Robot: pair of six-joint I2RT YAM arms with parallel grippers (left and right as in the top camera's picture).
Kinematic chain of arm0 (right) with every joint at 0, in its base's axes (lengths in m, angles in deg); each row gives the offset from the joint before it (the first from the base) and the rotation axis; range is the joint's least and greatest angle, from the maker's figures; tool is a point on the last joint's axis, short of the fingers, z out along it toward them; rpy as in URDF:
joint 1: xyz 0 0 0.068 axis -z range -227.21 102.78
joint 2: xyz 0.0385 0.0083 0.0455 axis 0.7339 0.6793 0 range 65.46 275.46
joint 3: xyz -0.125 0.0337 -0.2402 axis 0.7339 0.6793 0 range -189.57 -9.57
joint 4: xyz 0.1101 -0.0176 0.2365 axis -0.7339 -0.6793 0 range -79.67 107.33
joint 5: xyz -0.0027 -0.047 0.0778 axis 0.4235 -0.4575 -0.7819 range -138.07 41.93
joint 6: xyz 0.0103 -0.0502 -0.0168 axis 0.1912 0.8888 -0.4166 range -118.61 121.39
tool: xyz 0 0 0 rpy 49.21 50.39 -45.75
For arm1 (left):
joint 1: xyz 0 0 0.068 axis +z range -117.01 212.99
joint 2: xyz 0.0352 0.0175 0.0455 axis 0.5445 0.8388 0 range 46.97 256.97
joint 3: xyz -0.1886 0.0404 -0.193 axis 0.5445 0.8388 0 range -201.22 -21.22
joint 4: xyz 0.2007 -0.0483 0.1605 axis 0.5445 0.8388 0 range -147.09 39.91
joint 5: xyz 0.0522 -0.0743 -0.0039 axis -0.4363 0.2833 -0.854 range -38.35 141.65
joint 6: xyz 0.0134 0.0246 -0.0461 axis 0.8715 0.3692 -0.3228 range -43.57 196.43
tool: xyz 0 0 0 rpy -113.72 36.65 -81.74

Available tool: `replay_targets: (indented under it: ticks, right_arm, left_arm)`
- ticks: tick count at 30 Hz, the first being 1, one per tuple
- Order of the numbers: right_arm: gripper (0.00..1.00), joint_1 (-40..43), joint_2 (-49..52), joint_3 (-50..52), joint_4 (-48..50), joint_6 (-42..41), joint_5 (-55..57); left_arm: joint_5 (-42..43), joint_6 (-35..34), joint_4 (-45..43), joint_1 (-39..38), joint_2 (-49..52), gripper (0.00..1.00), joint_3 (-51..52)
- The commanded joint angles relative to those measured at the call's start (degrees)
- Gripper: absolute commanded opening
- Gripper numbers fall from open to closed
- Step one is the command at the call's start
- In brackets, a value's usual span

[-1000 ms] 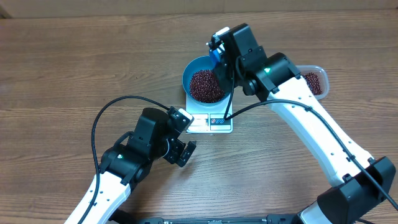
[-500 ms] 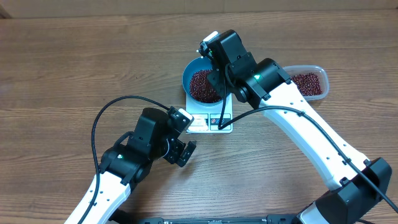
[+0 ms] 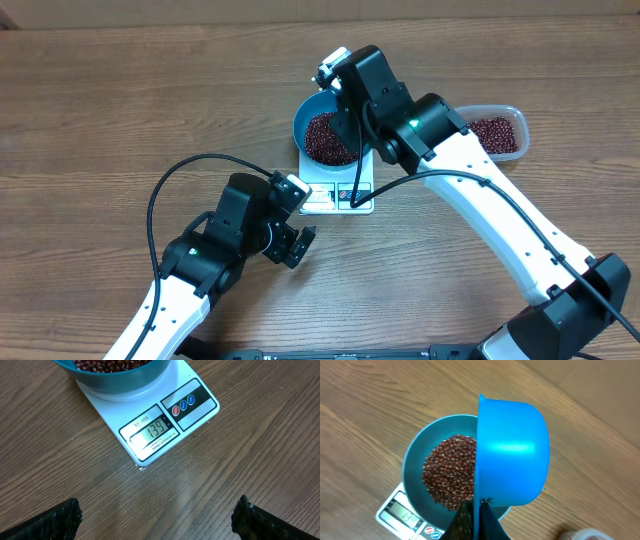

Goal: Scoop item into bowl and weigh 150g on scale
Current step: 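Tilt the scoop to pour beans into the teal bowl, then move the empty scoop back to the clear bean tub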

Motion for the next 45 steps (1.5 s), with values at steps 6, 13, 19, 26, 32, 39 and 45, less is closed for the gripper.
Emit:
replay_targets:
  ticks: [6, 13, 19, 26, 32, 39, 45]
  right_arm:
    - [0.04, 6.58, -5.33, -2.14, 0.33, -3.06, -11.67]
    - [0.04, 15.98, -9.97, -2.14, -1.03, -4.76, -26.27]
    - [0.04, 28.63, -12.59, -2.14, -5.4, -6.1, -34.62]
    - [0.04, 40.76, -11.06, -2.12, -12.11, -6.4, -30.95]
    - [0.04, 43.91, -6.86, -0.79, -14.1, -6.36, -24.06]
    - [0.04, 43.85, 0.28, -0.02, -14.6, -6.45, -16.85]
    - [0.04, 43.85, 4.07, 0.0, -16.81, -6.45, -12.94]
  left_arm:
    - [-0.39, -0.98, -0.15, -0.09, 0.33, 1.0, 0.2]
    - [-0.37, -0.98, -0.15, -0.09, 0.33, 1.0, 0.2]
    - [-0.37, -0.98, -0.15, -0.09, 0.33, 1.0, 0.2]
    - [-0.39, -0.98, -0.15, -0.09, 0.33, 1.0, 0.2]
    - [-0.39, -0.98, -0.15, -0.09, 0.33, 1.0, 0.2]
    - [-0.39, -0.98, -0.15, -0.09, 0.33, 1.0, 0.2]
    - [-0.39, -0.98, -0.15, -0.09, 0.33, 0.99, 0.2]
